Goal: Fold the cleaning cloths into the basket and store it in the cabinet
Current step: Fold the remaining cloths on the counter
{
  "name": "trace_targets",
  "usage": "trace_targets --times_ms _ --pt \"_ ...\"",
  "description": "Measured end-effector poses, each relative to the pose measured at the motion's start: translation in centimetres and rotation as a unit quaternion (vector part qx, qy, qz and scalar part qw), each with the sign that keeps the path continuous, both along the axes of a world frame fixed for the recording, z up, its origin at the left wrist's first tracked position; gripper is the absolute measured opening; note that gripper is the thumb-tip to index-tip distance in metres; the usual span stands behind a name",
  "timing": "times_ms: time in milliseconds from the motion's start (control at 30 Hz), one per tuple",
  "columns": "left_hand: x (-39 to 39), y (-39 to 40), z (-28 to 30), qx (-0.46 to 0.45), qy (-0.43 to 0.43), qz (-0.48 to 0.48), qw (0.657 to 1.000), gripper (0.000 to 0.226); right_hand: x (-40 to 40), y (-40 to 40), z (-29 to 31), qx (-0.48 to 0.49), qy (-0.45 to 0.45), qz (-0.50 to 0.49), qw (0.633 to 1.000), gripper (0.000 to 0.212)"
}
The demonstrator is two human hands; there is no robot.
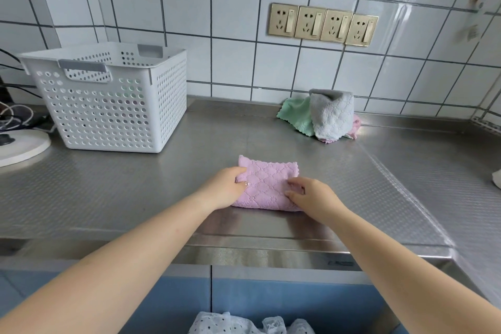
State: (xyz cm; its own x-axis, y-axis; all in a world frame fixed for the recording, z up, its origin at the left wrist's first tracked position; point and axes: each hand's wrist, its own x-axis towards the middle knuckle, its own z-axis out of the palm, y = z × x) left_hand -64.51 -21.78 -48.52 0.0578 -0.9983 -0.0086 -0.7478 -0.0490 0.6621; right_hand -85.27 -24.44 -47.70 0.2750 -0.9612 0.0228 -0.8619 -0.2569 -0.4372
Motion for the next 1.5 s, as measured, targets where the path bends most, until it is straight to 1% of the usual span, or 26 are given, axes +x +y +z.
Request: trace_targets --times_ms 133,200,267,333,367,467,600,800,900,1000,1100,1200,1300,1367,1433,1500 --pt "0.6 -0.3 0.0 -0.032 0.108 0.039 0.993 0.048 0.9 0.1 0.2 -0.021 -0.067 0.009 0.998 0.043" --pt "1.3 -0.2 -0.1 -0.045 0.149 0.062 0.986 0.049 1.8 0.2 0.2 -0.010 -0.125 -0.004 0.992 0.043" --pt "2.2 0.1 0.0 -0.056 0.179 0.084 0.979 0.050 2.9 0.5 0.2 0.024 -0.203 -0.023 0.979 0.044" --pt "3.8 0.8 0.2 -0.072 0.185 0.104 0.975 0.051 4.7 0.8 0.2 0.056 -0.267 -0.033 0.961 0.044" --pt "4.9 1.3 0.4 -0.081 0.183 0.114 0.973 0.052 6.0 0.9 0.3 0.067 -0.286 -0.028 0.956 0.044" --pt "8.8 3.2 1.3 -0.097 0.177 0.148 0.968 0.051 10.2 1.4 0.5 0.088 -0.309 -0.003 0.947 0.043" --pt "14.4 5.7 2.2 -0.104 0.151 0.180 0.966 0.051 15.8 2.6 1.2 0.107 -0.308 0.049 0.944 0.042" --pt "21.3 8.5 2.1 -0.091 0.110 0.234 0.962 0.051 23.1 4.2 1.3 0.123 -0.269 0.113 0.949 0.045" --pt "23.6 9.4 1.8 -0.085 0.094 0.250 0.960 0.051 25.4 4.6 0.8 0.125 -0.253 0.130 0.950 0.045" --pt "25.1 9.7 1.4 -0.072 0.074 0.254 0.962 0.052 26.7 4.9 0.6 0.129 -0.236 0.137 0.953 0.042" --pt "25.9 9.8 0.8 -0.043 0.046 0.251 0.966 0.054 27.3 4.8 0.2 0.099 -0.182 0.149 0.967 0.033" --pt "26.0 9.9 0.5 -0.031 -0.008 0.234 0.972 0.056 27.6 4.3 -0.5 0.044 -0.107 0.178 0.977 0.035" --pt "25.7 10.0 0.5 -0.033 -0.081 0.210 0.974 0.055 27.4 4.0 -1.0 0.011 -0.063 0.178 0.982 0.026" --pt "25.5 10.2 0.5 -0.037 -0.105 0.205 0.972 0.055 27.2 3.9 -1.1 0.016 -0.059 0.176 0.983 0.027" --pt "25.2 10.1 0.8 -0.050 -0.115 0.203 0.971 0.055 26.9 3.9 -0.7 0.027 -0.078 0.176 0.981 0.041" --pt "24.5 9.8 1.6 -0.077 -0.119 0.192 0.971 0.053 26.3 3.5 0.4 0.016 -0.112 0.176 0.978 0.047"
